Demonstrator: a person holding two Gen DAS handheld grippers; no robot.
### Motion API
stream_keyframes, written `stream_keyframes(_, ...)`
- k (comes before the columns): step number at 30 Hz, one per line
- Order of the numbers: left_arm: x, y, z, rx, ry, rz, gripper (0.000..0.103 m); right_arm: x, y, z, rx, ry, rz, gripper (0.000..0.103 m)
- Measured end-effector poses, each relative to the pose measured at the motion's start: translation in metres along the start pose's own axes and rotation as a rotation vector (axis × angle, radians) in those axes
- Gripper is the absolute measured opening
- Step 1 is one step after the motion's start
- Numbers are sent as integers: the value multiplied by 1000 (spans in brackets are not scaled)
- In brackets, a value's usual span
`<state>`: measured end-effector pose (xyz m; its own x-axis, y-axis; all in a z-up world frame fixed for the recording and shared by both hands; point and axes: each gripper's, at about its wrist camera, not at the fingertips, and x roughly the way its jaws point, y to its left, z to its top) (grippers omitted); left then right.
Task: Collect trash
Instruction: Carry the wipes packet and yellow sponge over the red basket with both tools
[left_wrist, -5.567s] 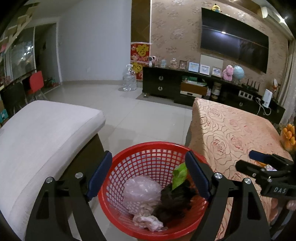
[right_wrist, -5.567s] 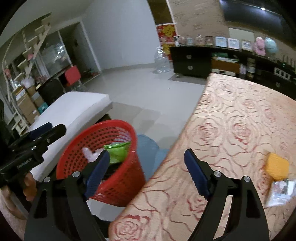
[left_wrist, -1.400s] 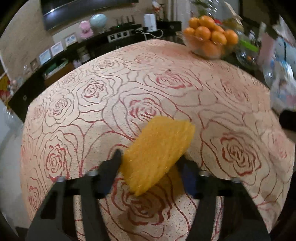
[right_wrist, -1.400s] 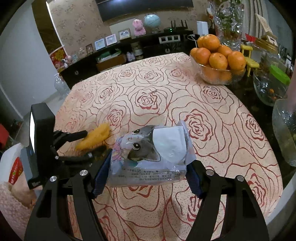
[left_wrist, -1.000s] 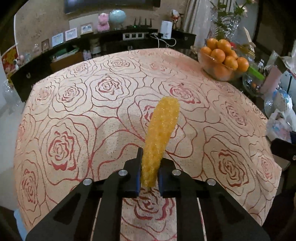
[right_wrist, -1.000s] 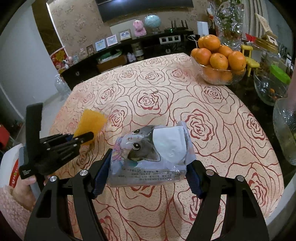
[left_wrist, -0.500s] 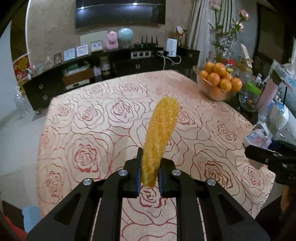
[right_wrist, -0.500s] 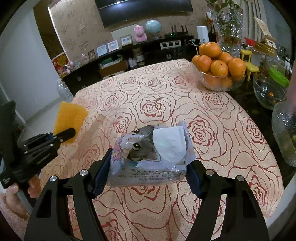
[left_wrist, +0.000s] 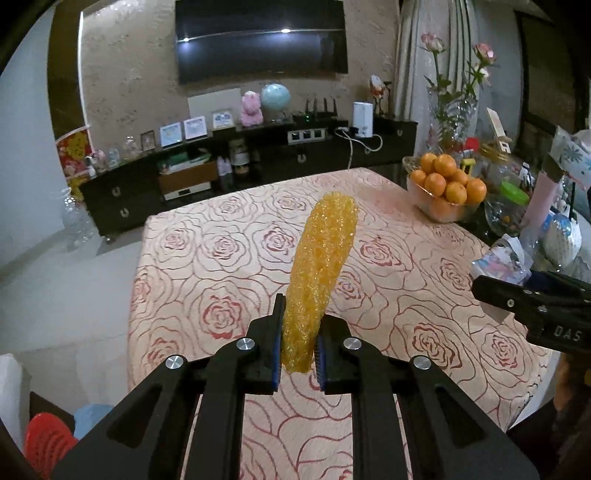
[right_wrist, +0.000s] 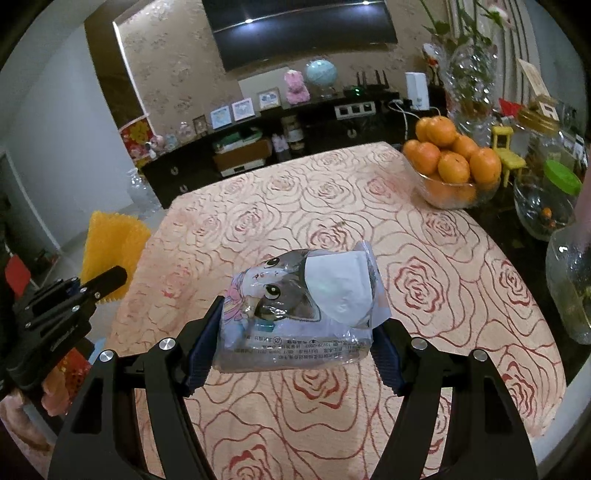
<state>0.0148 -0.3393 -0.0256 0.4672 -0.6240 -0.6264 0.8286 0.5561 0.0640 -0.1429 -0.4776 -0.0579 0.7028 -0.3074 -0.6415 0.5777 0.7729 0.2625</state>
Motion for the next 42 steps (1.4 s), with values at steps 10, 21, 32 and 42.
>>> stream_keyframes(10,-41,32,-17,-70,-27,107,13,-1,33,1,-71,-26,49,69)
stream_keyframes(21,-90,92,-49,-175,-37,281,13,-2,97,-6,-205,-29,142,69)
stream_keyframes(32,-135,159,-96,-287,4,498,13,7,182,-23,-329,25,311,69)
stream_keyframes(42,-166,206,-135,-401,40,589,13,22,266,-52,-450,110,470,69)
